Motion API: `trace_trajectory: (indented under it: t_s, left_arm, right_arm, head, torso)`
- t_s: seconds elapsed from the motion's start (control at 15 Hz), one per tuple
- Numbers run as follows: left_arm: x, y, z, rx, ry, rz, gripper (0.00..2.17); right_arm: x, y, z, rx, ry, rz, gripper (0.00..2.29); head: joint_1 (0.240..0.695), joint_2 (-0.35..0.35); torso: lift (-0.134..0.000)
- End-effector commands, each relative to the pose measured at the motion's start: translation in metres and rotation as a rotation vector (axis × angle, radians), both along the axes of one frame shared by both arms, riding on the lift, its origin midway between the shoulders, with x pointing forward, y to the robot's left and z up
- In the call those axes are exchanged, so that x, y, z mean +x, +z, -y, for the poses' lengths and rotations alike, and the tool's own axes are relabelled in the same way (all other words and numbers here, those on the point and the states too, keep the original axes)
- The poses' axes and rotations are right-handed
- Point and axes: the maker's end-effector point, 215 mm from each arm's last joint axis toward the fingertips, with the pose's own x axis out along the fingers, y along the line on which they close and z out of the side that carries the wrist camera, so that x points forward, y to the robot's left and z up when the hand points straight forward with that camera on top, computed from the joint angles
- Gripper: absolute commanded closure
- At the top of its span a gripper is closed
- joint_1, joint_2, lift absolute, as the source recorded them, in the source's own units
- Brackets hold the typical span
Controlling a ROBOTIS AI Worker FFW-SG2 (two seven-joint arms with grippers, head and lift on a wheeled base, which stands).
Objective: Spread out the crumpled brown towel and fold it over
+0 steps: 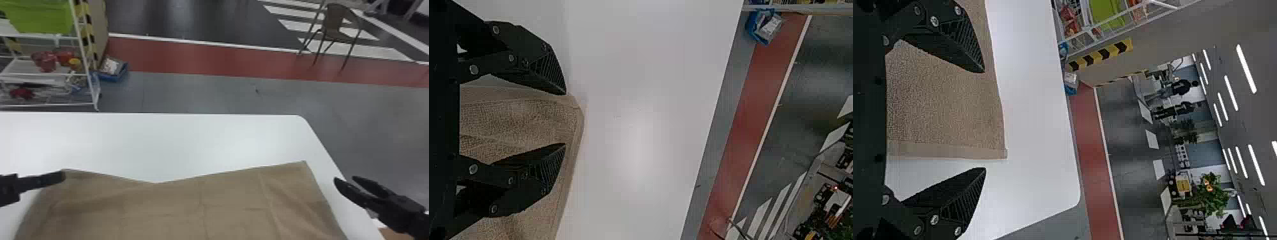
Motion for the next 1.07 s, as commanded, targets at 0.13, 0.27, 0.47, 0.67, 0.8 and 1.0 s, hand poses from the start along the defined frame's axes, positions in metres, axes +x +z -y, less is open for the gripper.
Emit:
trace_trajectory:
  t_s: [0.13, 0.27, 0.47, 0.67, 0.8, 1.0]
  left_arm:
    - [0.010, 0.003, -0.007, 0.020, 0.009, 0.046, 0.08]
    - [0.013, -0.002, -0.006, 0.022, 0.006, 0.047, 0.11]
    - [0.015, -0.007, 0.001, 0.022, -0.012, 0.047, 0.23]
    - [0.021, -0.013, 0.006, 0.029, -0.025, 0.057, 0.28]
    - [0.023, -0.014, 0.004, 0.032, -0.024, 0.058, 0.31]
    - [0.022, -0.014, 0.003, 0.035, -0.025, 0.055, 0.77]
  right_arm:
    - [-0.004, -0.002, -0.001, 0.011, 0.002, -0.001, 0.21]
    - [-0.004, -0.002, 0.001, 0.007, 0.001, -0.003, 0.21]
    - [-0.004, 0.000, 0.003, 0.009, -0.001, 0.000, 0.21]
    - [-0.003, 0.000, 0.004, 0.009, -0.002, 0.003, 0.21]
    - [-0.003, -0.002, 0.006, 0.009, -0.005, -0.004, 0.21]
    - [-0.003, -0.002, 0.008, 0.010, -0.003, -0.006, 0.21]
  head:
    - [0.695, -0.215]
    - [0.695, -0.212]
    - [0.695, -0.215]
    - [0.695, -0.226]
    - [0.695, -0.230]
    - [0.695, -0.233]
  torso:
    - [-0.123]
    - [-0.123]
    - [-0.123]
    - [-0.123]
    - [-0.123]
    - [-0.123]
